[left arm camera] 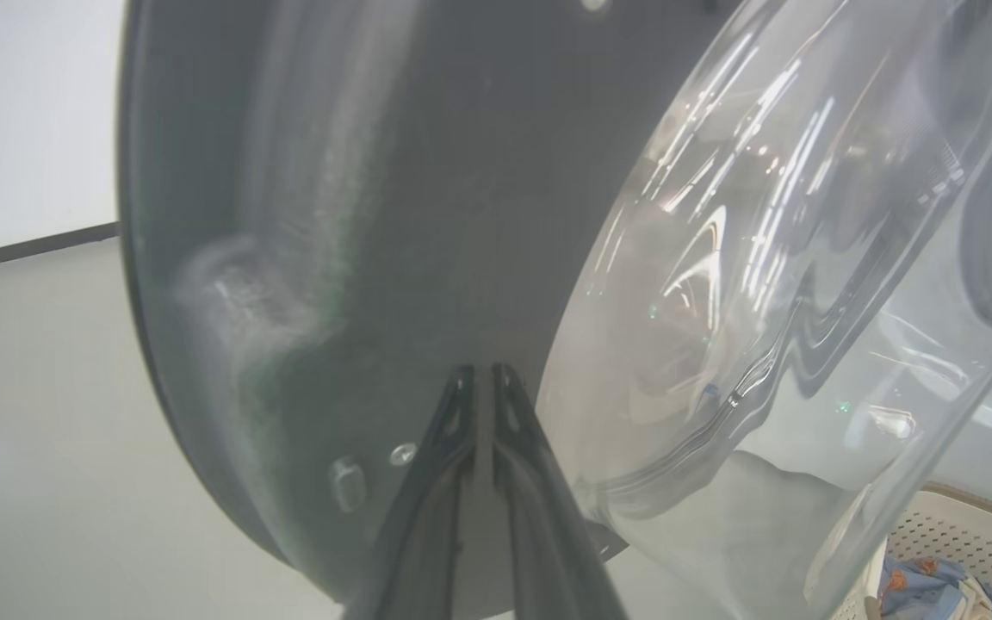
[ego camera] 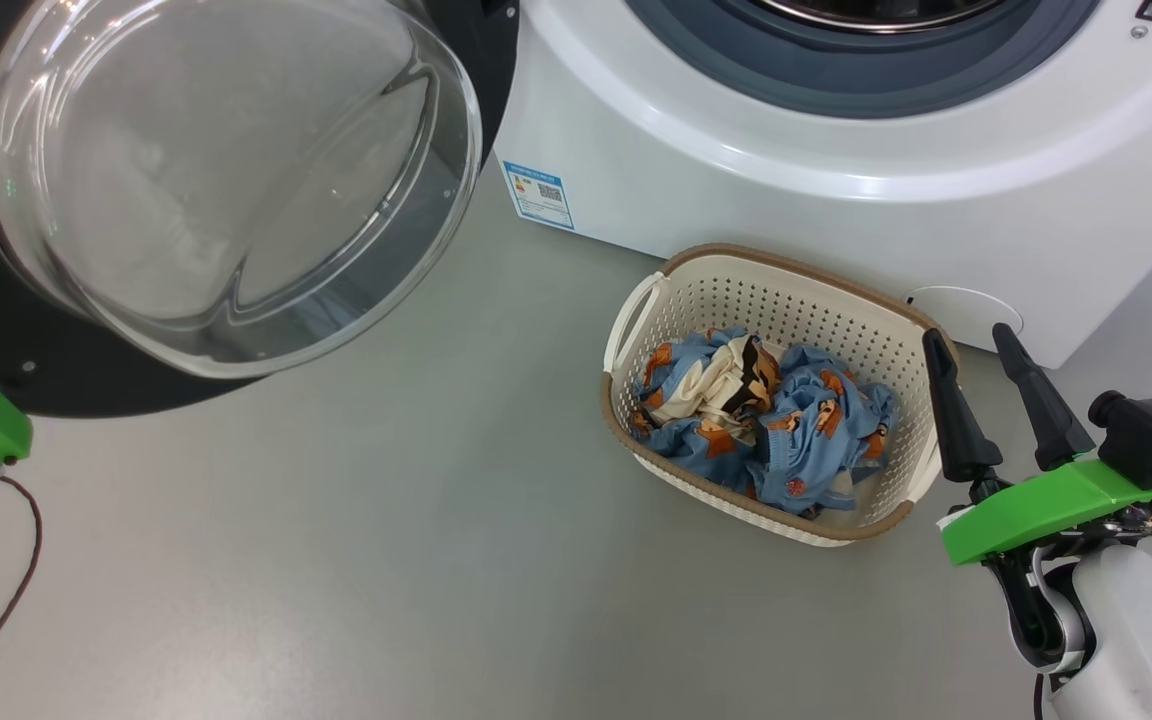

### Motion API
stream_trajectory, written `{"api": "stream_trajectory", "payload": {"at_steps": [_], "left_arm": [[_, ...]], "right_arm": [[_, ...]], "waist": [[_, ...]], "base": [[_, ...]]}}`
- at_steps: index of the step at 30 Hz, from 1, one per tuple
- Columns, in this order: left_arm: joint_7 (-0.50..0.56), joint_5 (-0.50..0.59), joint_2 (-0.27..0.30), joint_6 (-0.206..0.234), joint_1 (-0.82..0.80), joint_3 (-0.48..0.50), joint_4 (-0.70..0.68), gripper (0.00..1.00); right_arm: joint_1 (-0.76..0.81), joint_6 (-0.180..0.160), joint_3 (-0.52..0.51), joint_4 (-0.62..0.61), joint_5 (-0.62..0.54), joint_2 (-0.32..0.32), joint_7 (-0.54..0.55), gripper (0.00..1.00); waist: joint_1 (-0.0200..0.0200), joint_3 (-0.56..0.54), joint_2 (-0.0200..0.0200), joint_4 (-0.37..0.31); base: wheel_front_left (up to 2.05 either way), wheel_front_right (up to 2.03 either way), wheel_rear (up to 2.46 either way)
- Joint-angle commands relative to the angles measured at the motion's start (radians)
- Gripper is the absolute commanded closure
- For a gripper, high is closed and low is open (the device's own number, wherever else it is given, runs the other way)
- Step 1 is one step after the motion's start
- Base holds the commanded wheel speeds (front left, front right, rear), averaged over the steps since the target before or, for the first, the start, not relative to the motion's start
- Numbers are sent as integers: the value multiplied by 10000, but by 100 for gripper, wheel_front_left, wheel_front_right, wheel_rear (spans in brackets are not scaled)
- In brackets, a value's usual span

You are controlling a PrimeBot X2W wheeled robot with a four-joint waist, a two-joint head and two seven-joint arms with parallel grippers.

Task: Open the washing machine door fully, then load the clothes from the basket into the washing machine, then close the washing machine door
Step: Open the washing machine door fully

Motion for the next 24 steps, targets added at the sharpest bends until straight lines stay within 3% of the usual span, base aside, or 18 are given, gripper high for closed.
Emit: {"api": "stream_trajectory", "payload": {"at_steps": [1,12,24], "left_arm": [[-147,75,792,24,-435,237,32,100],[-520,-126,624,-121,-455,23,551,100],[-872,-391,427,-161,279,-338,212,100]], "right_arm": [[-103,58,190,-223,-23,43,-122,0],[-18,58,161,-254,-13,53,-122,0],[289,58,155,-270,45,-57,-122,0]], "waist": [[0,-8,0,7],[0,-175,0,-40],[0,-673,0,-187]], "base": [[0,0,0],[0,0,0],[0,0,0]]}}
